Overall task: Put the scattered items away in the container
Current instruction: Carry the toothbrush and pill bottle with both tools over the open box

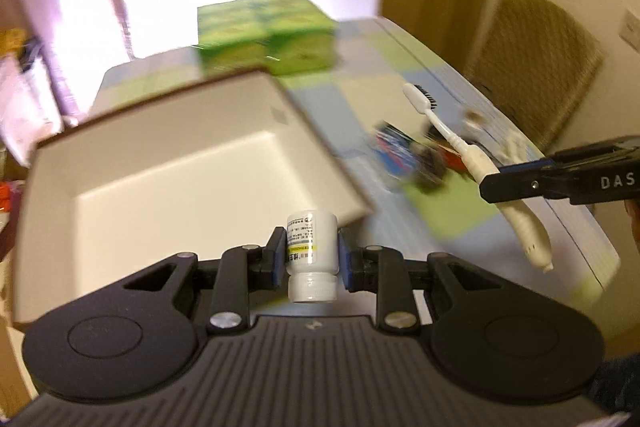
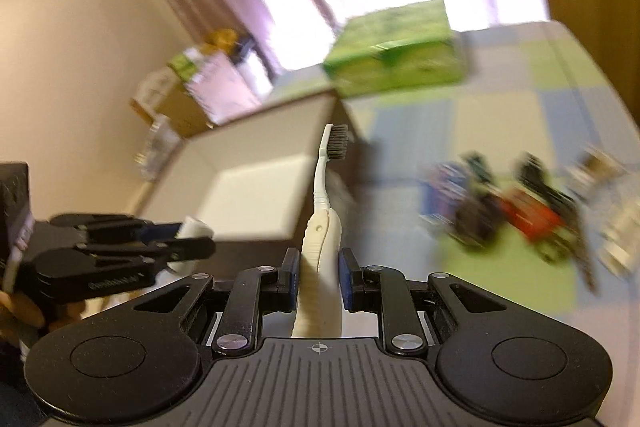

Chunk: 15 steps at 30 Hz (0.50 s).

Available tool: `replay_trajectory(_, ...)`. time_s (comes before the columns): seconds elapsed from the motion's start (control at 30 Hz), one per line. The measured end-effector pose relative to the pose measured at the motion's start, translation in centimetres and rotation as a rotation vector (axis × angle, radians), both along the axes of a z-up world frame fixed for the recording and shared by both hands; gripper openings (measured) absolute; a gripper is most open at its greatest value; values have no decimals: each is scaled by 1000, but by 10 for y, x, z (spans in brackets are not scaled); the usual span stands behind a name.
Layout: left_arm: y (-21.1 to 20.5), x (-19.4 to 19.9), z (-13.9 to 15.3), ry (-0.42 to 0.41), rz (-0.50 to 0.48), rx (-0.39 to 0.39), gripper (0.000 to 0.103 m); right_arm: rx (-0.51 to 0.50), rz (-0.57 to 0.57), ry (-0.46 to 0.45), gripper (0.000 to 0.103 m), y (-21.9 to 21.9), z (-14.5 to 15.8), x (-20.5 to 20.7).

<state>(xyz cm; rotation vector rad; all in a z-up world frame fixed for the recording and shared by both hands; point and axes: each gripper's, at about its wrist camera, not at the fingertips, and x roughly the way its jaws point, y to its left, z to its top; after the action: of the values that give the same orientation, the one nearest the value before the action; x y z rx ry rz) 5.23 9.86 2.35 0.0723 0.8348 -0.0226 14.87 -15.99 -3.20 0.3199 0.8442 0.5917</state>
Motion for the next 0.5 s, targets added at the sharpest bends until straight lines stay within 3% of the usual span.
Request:
replay_trajectory(0.23,78,23,10,3,131,9,22,23,40,-14,23,92,8,55)
replay_trajectory(0.5,133,50,-10,54,192,13,22,-70,30,47,23,169,-16,111)
